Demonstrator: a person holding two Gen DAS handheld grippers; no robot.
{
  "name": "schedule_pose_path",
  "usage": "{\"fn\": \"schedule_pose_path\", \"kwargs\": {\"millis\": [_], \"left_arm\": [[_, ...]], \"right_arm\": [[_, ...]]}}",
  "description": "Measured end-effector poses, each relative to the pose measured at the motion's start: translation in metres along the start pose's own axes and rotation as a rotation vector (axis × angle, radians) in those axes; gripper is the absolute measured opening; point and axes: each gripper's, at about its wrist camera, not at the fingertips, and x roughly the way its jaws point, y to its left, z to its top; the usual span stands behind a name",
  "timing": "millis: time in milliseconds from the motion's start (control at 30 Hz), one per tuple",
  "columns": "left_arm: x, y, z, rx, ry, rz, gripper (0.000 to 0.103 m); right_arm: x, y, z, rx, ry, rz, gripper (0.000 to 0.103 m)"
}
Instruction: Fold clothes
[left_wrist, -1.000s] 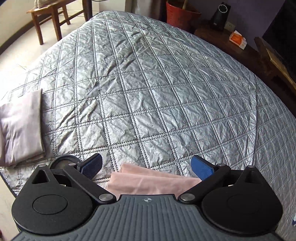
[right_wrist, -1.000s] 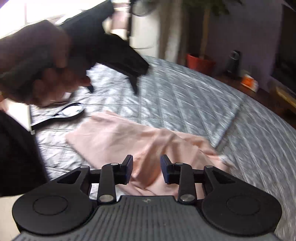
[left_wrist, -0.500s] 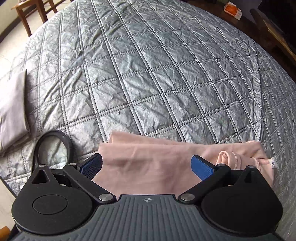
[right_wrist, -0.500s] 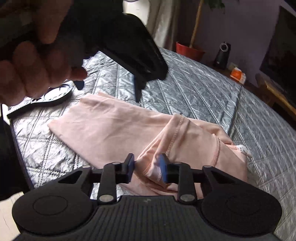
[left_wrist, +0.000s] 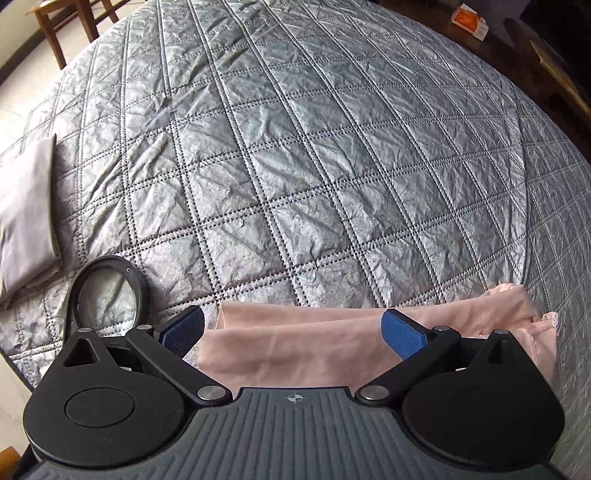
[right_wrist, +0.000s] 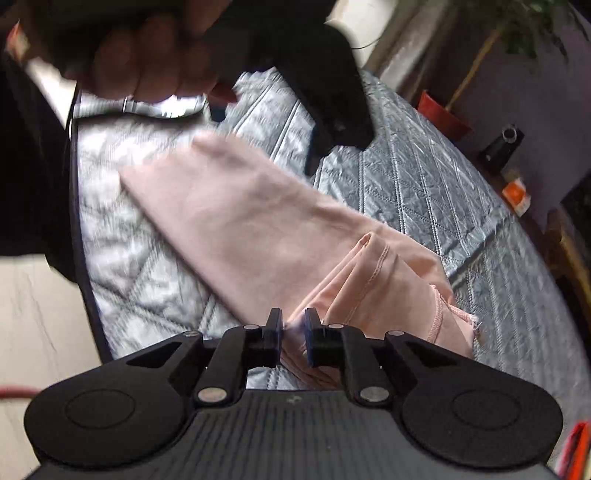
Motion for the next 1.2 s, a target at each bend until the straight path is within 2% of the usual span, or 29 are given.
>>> {"fn": "schedule_pose_path", "kwargs": {"millis": [33,100,167,400,567,633,800,833,867,933,1067,1133,1200], "left_arm": [[-0.002,0.004,0.003,-0.016,-0.006,-0.001,0.103],[-0.006,0.014,0.008,-0.055,-0.024,0.002,0.103],[-0.012,0.025,0.014,-0.097,-0.046,0.007,0.103],[-0.016,0.049,0.025,-0.197,-0.066,0.008,0.103],[-0.02,0.038,0.023,-0.176,-0.071,-0.009,0.103],[-0.023,0.036,0.023,-0.177,-0.073,-0.01,0.103],[-0.018,0.036,0.021,-0.181,-0.057,-0.016,0.103],[-0.017,0.036,0.02,-0.178,-0.055,-0.018,0.103],[-0.017,0.034,0.02,-0.172,-0.054,-0.019,0.103],[-0.017,0.031,0.019,-0.158,-0.052,-0.023,0.103],[-0.015,0.024,0.016,-0.128,-0.045,-0.034,0.103],[-0.015,0.021,0.015,-0.119,-0.044,-0.035,0.103],[-0.014,0.019,0.014,-0.113,-0.043,-0.036,0.103]], "right_arm": [[-0.01,-0.009,0.002,0.091,-0.045,0.032,0.017],[-0.019,-0.029,0.004,0.226,-0.105,0.024,0.029],[-0.012,-0.044,0.005,0.27,-0.109,0.0,0.03],[-0.003,-0.041,0.004,0.215,-0.085,-0.038,0.029],[0.004,-0.038,0.004,0.176,-0.068,-0.066,0.028],[0.007,-0.037,0.004,0.16,-0.061,-0.076,0.016],[0.013,-0.035,0.003,0.121,-0.044,-0.104,0.016],[0.01,-0.039,0.002,0.138,-0.056,-0.103,0.02],[0.003,-0.048,-0.001,0.188,-0.081,-0.102,0.025],[-0.01,-0.069,-0.01,0.303,-0.126,-0.114,0.041],[-0.014,-0.116,-0.033,0.52,-0.106,-0.14,0.042],[-0.008,-0.136,-0.045,0.637,-0.069,-0.09,0.049],[-0.003,-0.143,-0.053,0.695,-0.041,-0.033,0.05]]}}
